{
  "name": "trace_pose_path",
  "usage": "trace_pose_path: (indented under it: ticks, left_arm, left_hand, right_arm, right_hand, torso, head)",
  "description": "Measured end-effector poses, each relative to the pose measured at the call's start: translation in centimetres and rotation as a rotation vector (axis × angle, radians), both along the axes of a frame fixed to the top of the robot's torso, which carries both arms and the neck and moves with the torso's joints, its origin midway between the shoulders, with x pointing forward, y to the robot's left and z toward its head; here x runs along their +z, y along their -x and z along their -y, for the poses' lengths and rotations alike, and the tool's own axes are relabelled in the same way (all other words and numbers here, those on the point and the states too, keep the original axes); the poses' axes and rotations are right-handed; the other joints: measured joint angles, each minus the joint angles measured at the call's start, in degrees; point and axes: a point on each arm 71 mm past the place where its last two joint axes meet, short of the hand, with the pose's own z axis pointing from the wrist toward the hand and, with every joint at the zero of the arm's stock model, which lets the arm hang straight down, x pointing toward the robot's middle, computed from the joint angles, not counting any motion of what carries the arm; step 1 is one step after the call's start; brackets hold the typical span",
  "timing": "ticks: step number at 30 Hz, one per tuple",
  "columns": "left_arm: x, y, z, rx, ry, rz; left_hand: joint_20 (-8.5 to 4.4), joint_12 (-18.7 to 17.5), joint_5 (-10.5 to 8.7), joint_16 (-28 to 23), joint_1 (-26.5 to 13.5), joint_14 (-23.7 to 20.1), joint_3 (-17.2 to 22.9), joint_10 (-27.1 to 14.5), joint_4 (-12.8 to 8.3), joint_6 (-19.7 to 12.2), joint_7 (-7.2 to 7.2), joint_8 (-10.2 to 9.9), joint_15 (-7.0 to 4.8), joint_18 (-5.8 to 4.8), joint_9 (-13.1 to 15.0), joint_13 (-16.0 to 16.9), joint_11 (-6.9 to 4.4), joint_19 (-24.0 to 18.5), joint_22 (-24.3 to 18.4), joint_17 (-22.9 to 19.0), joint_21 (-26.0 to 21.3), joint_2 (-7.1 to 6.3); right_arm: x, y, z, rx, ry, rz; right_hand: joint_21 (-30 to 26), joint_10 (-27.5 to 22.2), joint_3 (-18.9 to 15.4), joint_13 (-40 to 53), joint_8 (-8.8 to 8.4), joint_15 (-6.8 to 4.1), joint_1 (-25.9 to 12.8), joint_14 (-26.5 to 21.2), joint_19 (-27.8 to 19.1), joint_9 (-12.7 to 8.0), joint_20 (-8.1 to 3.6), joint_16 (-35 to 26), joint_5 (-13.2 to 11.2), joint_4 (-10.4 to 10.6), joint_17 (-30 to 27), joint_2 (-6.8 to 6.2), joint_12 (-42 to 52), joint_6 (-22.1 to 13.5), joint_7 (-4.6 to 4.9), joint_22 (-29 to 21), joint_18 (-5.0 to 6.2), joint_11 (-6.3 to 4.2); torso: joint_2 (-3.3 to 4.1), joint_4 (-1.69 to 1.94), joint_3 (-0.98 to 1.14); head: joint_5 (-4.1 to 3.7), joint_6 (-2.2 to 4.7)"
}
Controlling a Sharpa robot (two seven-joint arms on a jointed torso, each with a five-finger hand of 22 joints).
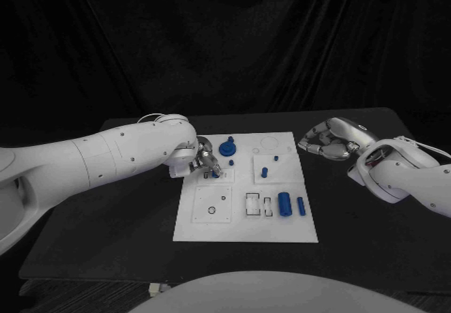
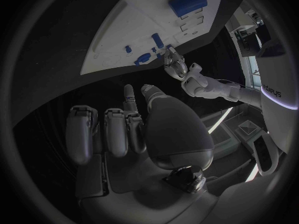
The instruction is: Assemble the parts on the task board
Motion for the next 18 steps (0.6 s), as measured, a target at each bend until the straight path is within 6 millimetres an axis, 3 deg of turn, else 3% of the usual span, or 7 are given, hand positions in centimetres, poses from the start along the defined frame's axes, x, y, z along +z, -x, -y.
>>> trace_pose_path:
  ticks: [2, 4, 8, 14, 18]
  left_arm:
    - [-0.06, 0.01, 0.04, 0.000, 0.000, -0.001]
    - [-0.11, -0.01, -0.01, 0.001, -0.001, -0.001]
    - [-0.32, 0.04, -0.04, 0.002, -0.004, -0.004]
    - [-0.39, 0.02, -0.09, 0.004, -0.006, -0.006]
    - [-0.40, -0.01, -0.11, 0.005, -0.006, -0.006]
  left_hand:
    - [0.00, 0.0, -4.90, 0.0, -1.3, 0.0, 0.3, 0.0, -0.8, 0.8, -0.92, -0.7, 0.00, 0.00, -0.4, 0.0, 0.00, 0.0, 0.0, 0.0, 0.0, 0.31]
    - [0.00, 0.0, -9.34, 0.0, -2.1, 0.0, -1.3, 0.0, -0.1, 1.6, -1.78, -1.5, 0.00, 0.00, -1.1, 0.0, 0.00, 0.0, 0.0, 0.0, -0.3, 0.80]
    - [0.21, 0.0, -14.51, -0.2, -3.4, 0.0, -5.2, 0.0, 2.3, 2.7, -2.43, -2.6, 0.00, 0.00, -2.3, 0.0, 0.00, -0.2, 0.0, 0.0, -0.5, 1.03]
    - [0.21, 0.0, -17.79, -0.2, -4.7, 0.0, -9.4, 0.0, 4.9, 2.8, -1.91, -3.7, 0.00, 0.00, -3.4, 0.0, 0.00, -0.2, 0.0, 0.0, -0.9, 1.24]
    - [0.21, 0.0, -18.87, -0.2, -5.6, 0.0, -11.1, 0.0, 5.8, 3.0, -1.67, -4.1, 0.00, 0.00, -3.5, 0.0, 0.00, -0.2, 0.0, 0.0, -1.2, 1.27]
  right_arm:
    - [-0.01, 0.00, 0.00, 0.000, 0.000, 0.000]
    - [-0.02, 0.00, 0.01, 0.000, 0.000, -0.001]
    - [-0.04, 0.01, 0.03, -0.001, 0.001, -0.002]
    - [-0.12, 0.03, 0.05, -0.001, 0.001, -0.004]
    - [-0.16, 0.04, 0.07, -0.001, 0.002, -0.006]
  right_hand:
    - [0.0, 0.0, 0.0, 0.0, 0.00, 0.00, 0.0, 0.0, 0.0, 0.0, 0.00, 0.0, 0.0, 0.0, 0.0, 0.00, 0.0, 0.0, 0.00, 0.0, 0.00, 0.00]
    - [0.0, 0.0, 0.0, 0.0, 0.00, 0.00, 0.0, 0.0, 0.0, 0.0, 0.00, 0.0, 0.0, 0.0, 0.0, 0.00, 0.0, 0.0, 0.00, 0.0, 0.00, 0.00]
    - [0.0, 0.0, 0.0, 0.0, 0.00, 0.00, 0.0, 0.0, 0.0, 0.0, 0.00, 0.0, 0.4, 0.0, -0.1, 0.00, 0.0, 0.0, 0.00, 0.0, 0.00, 0.00]
    - [0.0, 0.0, 0.0, 0.0, 0.00, 0.00, 0.0, 0.0, 0.0, 0.0, 0.00, 0.0, 0.4, 0.0, -0.1, 0.00, 0.0, 0.0, 0.00, 0.0, 0.00, 0.00]
    - [0.0, 0.0, 0.0, 0.0, 0.00, 0.00, 0.0, 0.0, 0.0, 0.0, 0.00, 0.0, 0.4, 0.0, -0.1, 0.00, 0.0, 0.0, 0.00, 0.0, 0.00, 0.00]
  torso:
    - [0.00, 0.00, 0.00]
    - [0.00, 0.00, 0.00]
    - [0.00, 0.00, 0.00]
    - [0.00, 0.00, 0.00]
    - [0.00, 0.00, 0.00]
  head:
    - [-0.01, 0.00]
    - [-0.02, 0.00]
    - [-0.02, 0.00]
    - [-0.04, 0.00]
    - [-0.04, 0.00]
